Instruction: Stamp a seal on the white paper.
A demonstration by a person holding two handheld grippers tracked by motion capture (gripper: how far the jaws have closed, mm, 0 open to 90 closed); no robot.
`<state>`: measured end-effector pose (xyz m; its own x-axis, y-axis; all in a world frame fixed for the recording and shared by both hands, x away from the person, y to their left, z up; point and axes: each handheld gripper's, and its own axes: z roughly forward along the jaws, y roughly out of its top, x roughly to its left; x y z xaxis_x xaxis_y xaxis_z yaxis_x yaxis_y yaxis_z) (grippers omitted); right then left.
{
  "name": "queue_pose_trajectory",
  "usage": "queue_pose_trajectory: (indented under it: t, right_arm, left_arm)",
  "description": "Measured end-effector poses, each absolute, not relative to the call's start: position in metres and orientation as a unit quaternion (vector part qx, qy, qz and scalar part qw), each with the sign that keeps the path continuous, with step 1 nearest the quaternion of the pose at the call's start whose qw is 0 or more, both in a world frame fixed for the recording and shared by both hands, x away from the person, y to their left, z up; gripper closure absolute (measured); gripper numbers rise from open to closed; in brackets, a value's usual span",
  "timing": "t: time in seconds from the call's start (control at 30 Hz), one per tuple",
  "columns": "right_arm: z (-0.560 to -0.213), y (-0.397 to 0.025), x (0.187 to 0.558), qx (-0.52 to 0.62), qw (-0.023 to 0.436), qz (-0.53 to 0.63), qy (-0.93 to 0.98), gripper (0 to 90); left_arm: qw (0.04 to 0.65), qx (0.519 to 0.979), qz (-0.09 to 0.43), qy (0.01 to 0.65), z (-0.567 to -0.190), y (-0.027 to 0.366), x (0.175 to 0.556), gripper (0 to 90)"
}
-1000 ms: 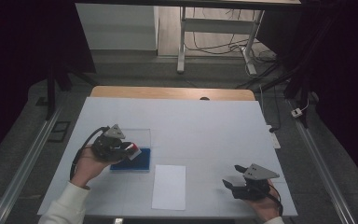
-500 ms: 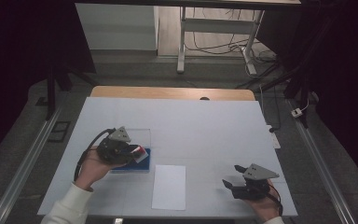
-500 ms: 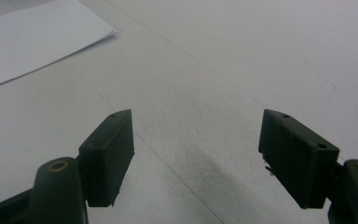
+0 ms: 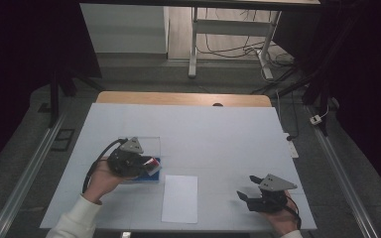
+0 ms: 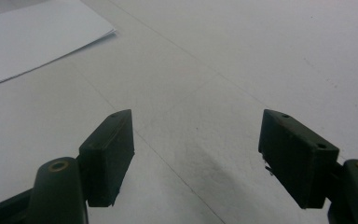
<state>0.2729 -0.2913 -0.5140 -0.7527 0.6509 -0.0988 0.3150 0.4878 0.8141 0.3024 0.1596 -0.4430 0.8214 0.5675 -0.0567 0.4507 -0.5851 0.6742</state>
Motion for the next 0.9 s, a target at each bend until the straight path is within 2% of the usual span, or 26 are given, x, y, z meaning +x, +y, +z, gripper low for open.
queue_pose_trajectory:
  t: [0.9]
  right_arm:
    - [-0.516, -0.291, 0.273, 0.29, 0.199, 0.412, 0.841, 26.3]
  left_arm:
    - [0.353, 0.902, 0.063, 0.242, -0.443, 0.133, 0.293, 70.3]
